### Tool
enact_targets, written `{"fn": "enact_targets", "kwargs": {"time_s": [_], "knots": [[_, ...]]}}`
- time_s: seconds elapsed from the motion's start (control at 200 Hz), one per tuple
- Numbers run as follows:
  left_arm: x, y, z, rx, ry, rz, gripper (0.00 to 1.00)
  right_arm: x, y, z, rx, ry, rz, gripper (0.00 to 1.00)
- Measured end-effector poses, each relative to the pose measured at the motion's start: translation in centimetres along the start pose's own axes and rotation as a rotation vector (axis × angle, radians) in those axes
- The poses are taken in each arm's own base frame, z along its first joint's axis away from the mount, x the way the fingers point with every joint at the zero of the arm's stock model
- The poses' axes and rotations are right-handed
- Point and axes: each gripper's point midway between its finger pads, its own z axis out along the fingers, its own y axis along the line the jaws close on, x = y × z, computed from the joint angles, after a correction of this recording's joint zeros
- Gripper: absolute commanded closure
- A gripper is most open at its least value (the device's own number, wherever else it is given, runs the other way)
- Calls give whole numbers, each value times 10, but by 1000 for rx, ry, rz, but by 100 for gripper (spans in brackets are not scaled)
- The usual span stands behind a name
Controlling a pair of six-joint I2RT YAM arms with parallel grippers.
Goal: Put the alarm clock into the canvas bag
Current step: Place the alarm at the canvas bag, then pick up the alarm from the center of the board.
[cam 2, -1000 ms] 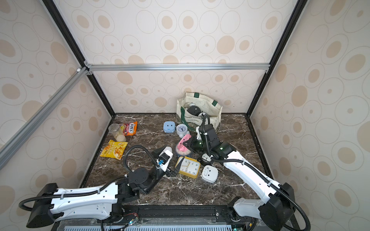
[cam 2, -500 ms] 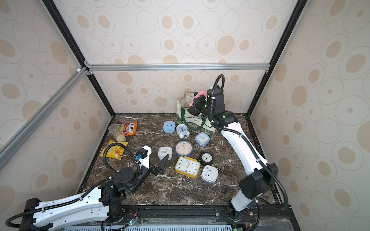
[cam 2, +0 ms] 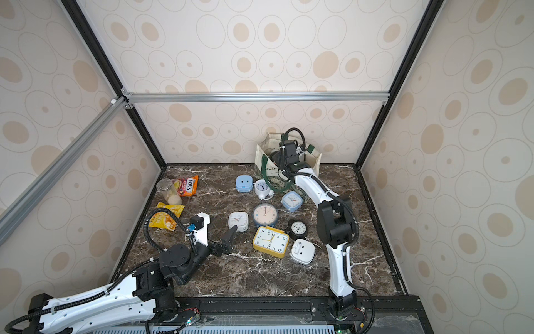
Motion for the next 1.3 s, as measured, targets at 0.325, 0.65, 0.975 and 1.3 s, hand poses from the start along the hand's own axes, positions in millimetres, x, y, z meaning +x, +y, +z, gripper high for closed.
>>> {"fn": "enact_targets", "kwargs": {"time_s": [0.325, 0.65, 0.975, 1.3], "knots": [[23, 3, 5, -27, 76, 15, 2, -30, 24, -7, -125, -37, -66, 31], [59, 25, 26, -118, 247, 2, 2, -8, 75, -105, -340, -13, -355, 15], [92, 46, 62, -157, 490, -57, 2, 41, 67, -210, -463, 66, -587, 6], [157, 43, 105, -178, 765, -138, 2, 101, -58, -237, -311, 246, -647, 1]]}}
